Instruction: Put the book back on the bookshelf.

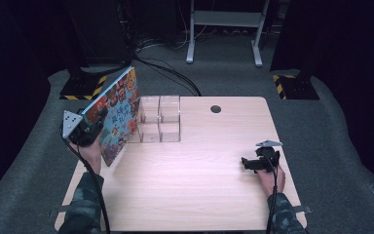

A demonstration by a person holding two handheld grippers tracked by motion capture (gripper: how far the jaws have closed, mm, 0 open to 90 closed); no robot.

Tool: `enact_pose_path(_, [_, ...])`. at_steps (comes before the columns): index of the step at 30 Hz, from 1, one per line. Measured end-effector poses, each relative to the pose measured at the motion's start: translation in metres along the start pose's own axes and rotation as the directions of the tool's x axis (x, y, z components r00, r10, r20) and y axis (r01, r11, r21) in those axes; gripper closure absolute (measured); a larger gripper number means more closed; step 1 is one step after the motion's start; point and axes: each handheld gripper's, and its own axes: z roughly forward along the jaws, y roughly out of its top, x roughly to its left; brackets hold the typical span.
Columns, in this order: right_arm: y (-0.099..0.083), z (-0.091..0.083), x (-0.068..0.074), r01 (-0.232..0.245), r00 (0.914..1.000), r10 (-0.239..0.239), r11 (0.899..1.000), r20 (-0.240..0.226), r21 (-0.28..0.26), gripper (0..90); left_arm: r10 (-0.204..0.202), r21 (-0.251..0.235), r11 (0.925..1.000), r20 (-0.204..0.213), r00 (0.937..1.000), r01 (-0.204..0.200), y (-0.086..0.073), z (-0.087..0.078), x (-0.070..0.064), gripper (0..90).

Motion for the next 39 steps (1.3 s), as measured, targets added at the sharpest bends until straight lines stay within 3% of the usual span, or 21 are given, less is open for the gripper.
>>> enact_pose_path(10, [0.0, 0.0, 0.0, 0.001, 1.0, -0.001, 1.0, 0.0, -0.001, 0.0, -0.008, -0.011, 0.9999, -0.002, 1.0, 0.008, -0.006, 0.002, 0.002, 81.1])
enact_pose_path(21, [0.0, 0.0, 0.0, 0.003, 1.0, -0.003, 1.0, 0.0, 0.0, 0.0, -0.046, -0.024, 0.9987, -0.006, 0.9989, 0.046, -0.013, -0.003, 0.011, 81.0])
enact_pose_path(33, [0.0, 0.0, 0.0, 0.003, 1.0, -0.003, 1.0, -0.003, -0.001, 0.0, -0.062, 0.017, 0.9979, -0.009, 0.998, 0.063, -0.017, -0.013, 0.019, 81.0])
enact_pose_path(39, [0.0, 0.0, 0.0, 0.002, 1.0, -0.002, 1.0, -0.001, -0.007, 0.0, -0.047, 0.047, 0.9978, -0.002, 0.9989, 0.047, -0.016, -0.015, 0.021, 80.6])
